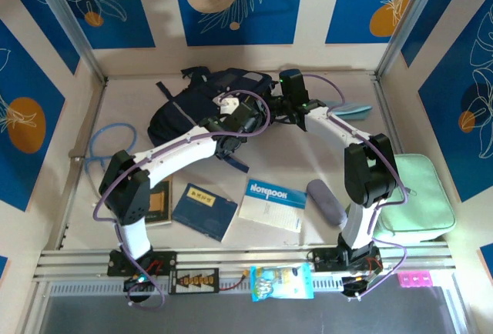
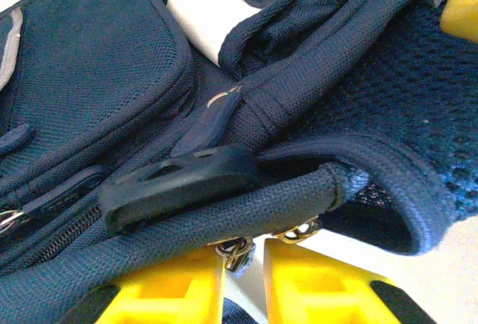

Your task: Pack the student bag

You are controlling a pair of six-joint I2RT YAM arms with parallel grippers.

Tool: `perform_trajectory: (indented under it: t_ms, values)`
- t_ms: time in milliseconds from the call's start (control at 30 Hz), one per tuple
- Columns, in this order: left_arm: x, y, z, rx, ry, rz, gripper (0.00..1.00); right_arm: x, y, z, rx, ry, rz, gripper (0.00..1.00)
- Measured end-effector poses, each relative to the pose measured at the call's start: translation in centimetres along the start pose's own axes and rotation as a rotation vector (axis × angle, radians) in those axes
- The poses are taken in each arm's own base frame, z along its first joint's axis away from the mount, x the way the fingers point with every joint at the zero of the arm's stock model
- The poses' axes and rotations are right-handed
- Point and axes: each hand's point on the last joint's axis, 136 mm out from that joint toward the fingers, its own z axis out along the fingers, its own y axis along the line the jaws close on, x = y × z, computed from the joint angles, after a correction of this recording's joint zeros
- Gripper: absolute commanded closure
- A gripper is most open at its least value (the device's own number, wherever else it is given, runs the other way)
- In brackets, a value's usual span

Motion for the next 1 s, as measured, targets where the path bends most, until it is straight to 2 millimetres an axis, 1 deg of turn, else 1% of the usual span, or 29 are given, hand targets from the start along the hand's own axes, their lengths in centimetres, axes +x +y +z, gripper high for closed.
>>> perform_trajectory:
  t_ms: [100,233,467,533,633,767,800,867,933,1000]
  values:
    - [-0.2,0.1,0.0,-0.002,-0.006,-0.016,0.91,-0.2,0.0,-0.1,0.000,-0.004,0.002,1.00]
    - [-0.2,0.1,0.0,-0.005,-0.008,-0.040,0.97,-0.2,-0.3,-0.1,0.012,-0.002,0.004,1.00]
    - [0.5,0.4,-0.1,-0.001,0.011,-0.081,0.99,-0.3,-0.7,-0.5,0.064,-0.012,-0.022,1.00]
    - [1.1,0.9,-0.4,0.006,0.025,-0.096,1.00,-0.3,-0.8,-0.6,0.078,-0.014,-0.027,1.00]
    - [2.2,2.2,-1.0,0.010,0.052,-0.122,1.00,0.0,-1.0,-0.6,0.096,-0.004,-0.032,1.00]
    - [3.7,4.9,-1.8,0.000,0.085,-0.157,1.00,0.1,-1.2,-0.7,0.110,-0.003,-0.034,1.00]
    - [3.9,5.4,-2.1,0.000,0.092,-0.164,0.99,0.1,-1.1,-0.7,0.111,-0.003,-0.036,1.00]
    - [4.2,5.9,-2.5,0.009,0.099,-0.170,0.92,0.1,-0.9,-0.7,0.109,-0.003,-0.041,1.00]
    - [4.4,6.0,-2.9,0.026,0.105,-0.172,0.83,0.0,-0.6,-0.7,0.106,-0.003,-0.043,1.00]
    - [4.5,6.1,-3.1,0.039,0.109,-0.171,0.79,-0.1,-0.5,-0.7,0.105,-0.005,-0.044,1.00]
